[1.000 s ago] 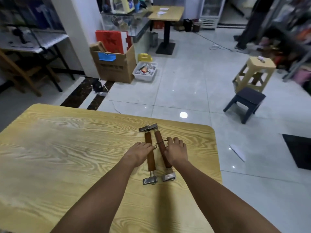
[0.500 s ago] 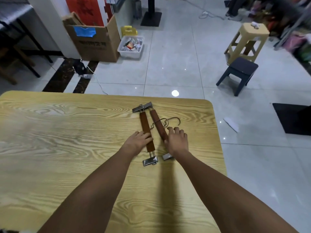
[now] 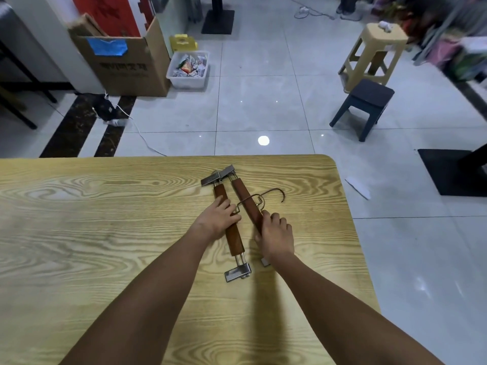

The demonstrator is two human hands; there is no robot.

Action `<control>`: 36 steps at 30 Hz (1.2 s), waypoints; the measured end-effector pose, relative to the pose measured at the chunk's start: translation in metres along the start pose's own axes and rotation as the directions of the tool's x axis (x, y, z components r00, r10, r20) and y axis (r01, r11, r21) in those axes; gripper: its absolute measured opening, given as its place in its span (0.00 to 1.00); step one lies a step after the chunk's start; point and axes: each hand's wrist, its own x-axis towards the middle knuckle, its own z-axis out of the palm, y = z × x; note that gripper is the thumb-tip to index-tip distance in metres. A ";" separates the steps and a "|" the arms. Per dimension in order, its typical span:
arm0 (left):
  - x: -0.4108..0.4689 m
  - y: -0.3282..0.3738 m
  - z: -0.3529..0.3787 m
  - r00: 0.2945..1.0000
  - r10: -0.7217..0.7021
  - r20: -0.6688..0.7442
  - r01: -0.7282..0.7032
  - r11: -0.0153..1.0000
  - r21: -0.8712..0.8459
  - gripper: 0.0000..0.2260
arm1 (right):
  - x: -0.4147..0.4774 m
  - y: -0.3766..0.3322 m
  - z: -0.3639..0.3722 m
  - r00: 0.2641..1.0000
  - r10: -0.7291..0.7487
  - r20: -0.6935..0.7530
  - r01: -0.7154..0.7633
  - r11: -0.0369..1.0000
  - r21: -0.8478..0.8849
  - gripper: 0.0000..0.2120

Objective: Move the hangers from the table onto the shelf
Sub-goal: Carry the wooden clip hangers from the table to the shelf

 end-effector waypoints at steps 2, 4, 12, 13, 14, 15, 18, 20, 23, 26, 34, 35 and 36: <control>-0.005 -0.003 -0.001 0.998 0.070 -0.007 -0.070 0.997 0.030 0.20 | 0.004 0.002 0.002 1.000 -0.006 0.014 0.006 1.000 -0.017 0.24; -0.013 -0.006 0.001 0.995 0.101 -0.010 -0.101 0.995 0.018 0.20 | 0.009 0.004 0.003 1.000 -0.012 0.021 0.013 0.999 -0.034 0.23; -0.063 -0.022 0.008 1.000 -0.027 -0.001 0.026 0.994 -0.109 0.17 | 0.024 0.000 0.005 0.998 -0.050 0.045 0.053 0.996 -0.069 0.16; -0.069 -0.023 0.009 0.999 -0.038 -0.004 0.037 0.994 -0.103 0.17 | 0.025 -0.001 0.005 0.996 -0.060 0.058 0.065 0.995 -0.077 0.16; -0.074 -0.024 0.010 0.999 -0.044 -0.004 0.043 0.995 -0.091 0.18 | 0.026 -0.001 0.004 0.996 -0.060 0.072 0.066 0.995 -0.079 0.15; -0.080 -0.025 0.011 0.999 -0.049 0.000 0.049 0.995 -0.083 0.18 | 0.028 -0.003 0.004 0.994 -0.054 0.094 0.061 0.996 -0.069 0.14; -0.093 -0.028 0.016 0.997 -0.068 0.028 0.071 0.992 -0.109 0.18 | 0.033 -0.006 0.001 0.983 -0.022 0.184 0.019 1.000 0.015 0.13; -0.102 -0.028 0.019 0.994 -0.094 0.047 0.099 0.987 -0.125 0.19 | 0.036 -0.006 -0.004 0.975 0.006 0.224 -0.020 0.998 0.060 0.13; -0.118 -0.027 0.013 0.986 -0.142 0.083 0.151 0.981 -0.122 0.18 | 0.041 -0.006 -0.022 0.965 0.050 0.258 -0.070 0.995 0.071 0.15; -0.129 -0.028 -0.003 0.975 -0.204 0.089 0.214 0.967 -0.135 0.17 | 0.045 -0.012 -0.048 0.975 0.008 0.221 -0.012 1.000 0.020 0.18; -0.146 -0.021 -0.056 0.940 -0.340 0.042 0.342 0.927 -0.155 0.19 | 0.042 -0.040 -0.128 0.993 -0.116 -0.023 0.117 0.990 0.084 0.25; -0.149 -0.017 -0.063 0.933 -0.358 0.043 0.360 0.918 -0.168 0.20 | 0.040 -0.041 -0.139 0.991 -0.117 -0.060 0.124 0.984 0.125 0.27; -0.152 -0.014 -0.071 0.924 -0.378 0.048 0.380 0.907 -0.181 0.20 | 0.039 -0.041 -0.149 0.987 -0.130 -0.095 0.144 0.977 0.158 0.28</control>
